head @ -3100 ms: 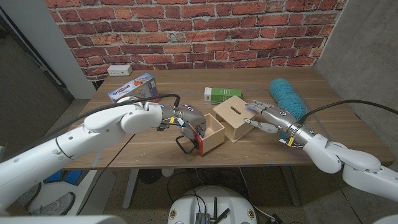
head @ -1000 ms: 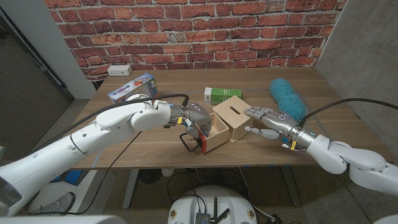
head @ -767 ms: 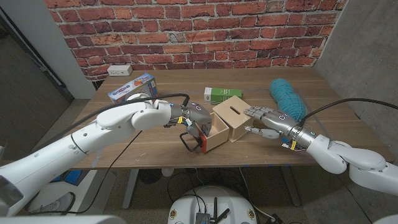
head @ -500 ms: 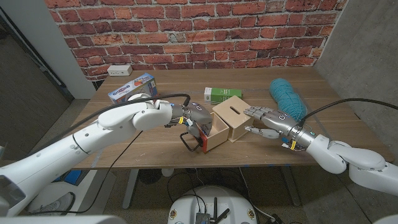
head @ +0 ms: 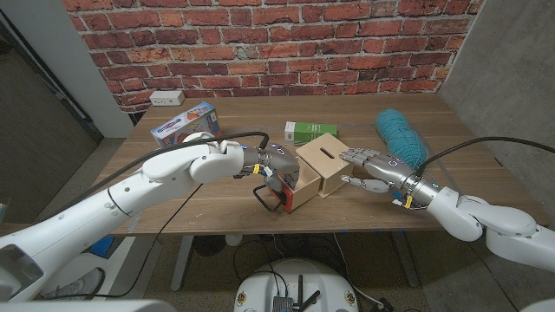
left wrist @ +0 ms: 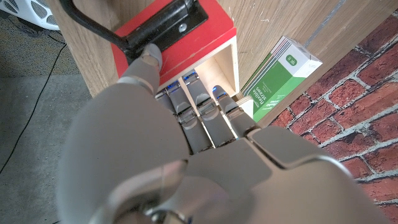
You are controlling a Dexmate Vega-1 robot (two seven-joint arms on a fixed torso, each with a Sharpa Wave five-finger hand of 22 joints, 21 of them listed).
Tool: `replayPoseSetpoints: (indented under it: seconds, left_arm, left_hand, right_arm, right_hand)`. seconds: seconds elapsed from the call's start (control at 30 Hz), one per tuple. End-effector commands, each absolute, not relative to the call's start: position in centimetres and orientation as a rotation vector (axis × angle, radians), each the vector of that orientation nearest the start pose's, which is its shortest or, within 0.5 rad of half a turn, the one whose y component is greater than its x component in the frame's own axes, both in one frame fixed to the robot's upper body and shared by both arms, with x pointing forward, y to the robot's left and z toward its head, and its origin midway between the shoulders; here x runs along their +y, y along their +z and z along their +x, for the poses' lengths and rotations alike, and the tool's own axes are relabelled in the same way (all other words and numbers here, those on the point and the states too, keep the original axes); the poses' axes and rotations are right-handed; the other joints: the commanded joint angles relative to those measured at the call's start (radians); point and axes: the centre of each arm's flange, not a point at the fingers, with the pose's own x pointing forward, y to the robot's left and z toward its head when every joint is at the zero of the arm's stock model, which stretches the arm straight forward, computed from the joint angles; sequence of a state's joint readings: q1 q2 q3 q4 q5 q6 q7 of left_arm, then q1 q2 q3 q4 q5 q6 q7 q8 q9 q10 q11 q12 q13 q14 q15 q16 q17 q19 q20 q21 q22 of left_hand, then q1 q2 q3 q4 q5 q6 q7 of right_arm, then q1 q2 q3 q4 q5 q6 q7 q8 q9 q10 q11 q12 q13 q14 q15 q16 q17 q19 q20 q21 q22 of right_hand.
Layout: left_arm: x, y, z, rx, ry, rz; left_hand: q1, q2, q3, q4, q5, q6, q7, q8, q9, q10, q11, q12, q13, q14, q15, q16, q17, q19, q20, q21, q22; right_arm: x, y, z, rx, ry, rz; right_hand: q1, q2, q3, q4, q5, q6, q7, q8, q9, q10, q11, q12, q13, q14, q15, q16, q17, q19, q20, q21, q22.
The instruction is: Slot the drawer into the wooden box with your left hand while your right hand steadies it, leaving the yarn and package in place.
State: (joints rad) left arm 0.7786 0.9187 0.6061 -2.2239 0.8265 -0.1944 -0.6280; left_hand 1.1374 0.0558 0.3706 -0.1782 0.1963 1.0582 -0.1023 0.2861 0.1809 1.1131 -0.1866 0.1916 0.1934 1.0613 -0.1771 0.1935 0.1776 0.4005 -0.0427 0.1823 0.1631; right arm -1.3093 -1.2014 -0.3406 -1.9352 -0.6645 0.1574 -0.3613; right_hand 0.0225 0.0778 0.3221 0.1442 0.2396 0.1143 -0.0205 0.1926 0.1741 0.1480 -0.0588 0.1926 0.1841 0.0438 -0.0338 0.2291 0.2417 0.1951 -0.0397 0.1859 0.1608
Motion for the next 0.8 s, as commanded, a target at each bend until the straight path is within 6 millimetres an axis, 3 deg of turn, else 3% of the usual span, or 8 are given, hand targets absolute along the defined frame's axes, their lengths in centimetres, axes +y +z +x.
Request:
replayPoseSetpoints:
  seconds: [0.03,0.8]
  left_arm:
    - [9.41,0.02,45.84,-0.841,-0.572,2.130]
    - [8.81,-0.10,45.04,-0.861,-0.557,2.186]
  left_hand:
    - [0.044,0.044,0.000,0.006,0.004,0.010,0.003,0.013,0.036,0.023,-0.014,0.005,0.003,0.002,-0.067,0.001,0.003,-0.001,-0.158,0.002,0.003]
    - [0.052,0.041,-0.010,0.003,0.003,0.036,0.018,0.014,0.019,0.054,-0.016,0.016,0.005,0.042,-0.067,0.015,0.006,0.017,-0.160,0.007,0.005]
  right_arm:
    - [-28.68,-9.10,49.43,-0.890,0.154,-1.653]
    - [-29.03,-9.28,49.78,-0.885,0.140,-1.641]
  right_hand:
    - [-0.004,0.049,0.006,0.002,-0.006,0.009,0.001,0.003,0.004,0.012,-0.002,0.004,0.002,0.009,-0.043,0.002,0.001,0.012,-0.060,0.005,0.004]
    - [-0.003,0.050,0.010,0.001,-0.008,0.010,0.001,0.001,0.004,0.009,0.003,0.001,0.002,0.007,-0.040,-0.002,0.001,0.015,-0.060,0.003,0.004]
